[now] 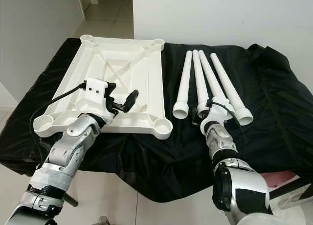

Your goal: Building children table

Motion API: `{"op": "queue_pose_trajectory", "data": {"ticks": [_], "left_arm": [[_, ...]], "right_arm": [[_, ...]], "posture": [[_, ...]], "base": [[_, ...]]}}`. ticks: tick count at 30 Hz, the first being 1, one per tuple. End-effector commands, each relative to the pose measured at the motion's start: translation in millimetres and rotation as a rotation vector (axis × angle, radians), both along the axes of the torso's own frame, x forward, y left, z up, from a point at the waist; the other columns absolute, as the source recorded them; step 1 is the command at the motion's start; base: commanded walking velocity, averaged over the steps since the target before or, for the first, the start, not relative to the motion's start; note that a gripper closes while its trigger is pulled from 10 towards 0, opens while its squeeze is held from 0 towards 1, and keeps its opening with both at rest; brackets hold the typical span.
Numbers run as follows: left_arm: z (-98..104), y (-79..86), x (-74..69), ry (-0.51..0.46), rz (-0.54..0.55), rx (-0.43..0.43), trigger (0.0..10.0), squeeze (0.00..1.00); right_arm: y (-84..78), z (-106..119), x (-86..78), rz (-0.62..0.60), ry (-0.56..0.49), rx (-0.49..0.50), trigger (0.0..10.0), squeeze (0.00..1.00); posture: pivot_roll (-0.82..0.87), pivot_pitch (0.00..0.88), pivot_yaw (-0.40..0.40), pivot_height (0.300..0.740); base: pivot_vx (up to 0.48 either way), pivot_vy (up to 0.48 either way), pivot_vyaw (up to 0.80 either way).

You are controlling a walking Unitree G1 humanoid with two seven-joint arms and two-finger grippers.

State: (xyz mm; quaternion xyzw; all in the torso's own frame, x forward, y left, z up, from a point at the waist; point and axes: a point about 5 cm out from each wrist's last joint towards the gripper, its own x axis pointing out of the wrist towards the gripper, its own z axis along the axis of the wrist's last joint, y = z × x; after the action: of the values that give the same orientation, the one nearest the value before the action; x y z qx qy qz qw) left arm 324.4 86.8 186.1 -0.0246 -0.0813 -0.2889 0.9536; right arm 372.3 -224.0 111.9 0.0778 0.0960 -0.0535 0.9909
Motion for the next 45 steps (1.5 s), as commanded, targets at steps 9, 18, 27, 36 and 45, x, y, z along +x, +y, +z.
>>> {"op": "queue_pose_trajectory", "data": {"ticks": [9, 18, 27, 36, 45], "left_arm": [[1, -10.8, -6.4, -0.017, -0.108, 0.045, 10.0, 0.0], [-2, -21.9, -18.8, -0.013, -0.219, 0.075, 10.0, 0.0], [-9, -30.6, -30.7, 0.002, -0.332, 0.138, 10.0, 0.0], [-11, -27.9, -26.9, 0.005, -0.267, 0.171, 10.0, 0.0], [-10, -23.5, -23.2, 0.013, -0.236, 0.163, 10.0, 0.0]], "right_arm": [[1.3, 10, 5.2, 0.033, -0.025, -0.068, 10.0, 0.0], [-1.2, 11, 6.0, 0.04, -0.013, -0.088, 3.7, 0.0], [0.1, 15, 8.1, 0.043, -0.023, -0.046, 0.0, 0.0], [-3.2, 19, 8.0, 0.02, -0.062, -0.105, 8.7, 0.0], [-1.5, 21, 7.5, 0.02, -0.099, -0.12, 10.0, 0.0]], "posture": [[0.05, 0.025, -0.017, 0.74], [0.06, 0.024, -0.014, 0.74], [0.06, 0.026, -0.021, 0.74], [0.06, 0.027, -0.035, 0.74], [0.05, 0.026, -0.044, 0.74]], "base": [[0.0, 0.0, 0.0], [0.0, 0.0, 0.0], [0.0, 0.0, 0.0], [0.0, 0.0, 0.0], [0.0, 0.0, 0.0]]}}
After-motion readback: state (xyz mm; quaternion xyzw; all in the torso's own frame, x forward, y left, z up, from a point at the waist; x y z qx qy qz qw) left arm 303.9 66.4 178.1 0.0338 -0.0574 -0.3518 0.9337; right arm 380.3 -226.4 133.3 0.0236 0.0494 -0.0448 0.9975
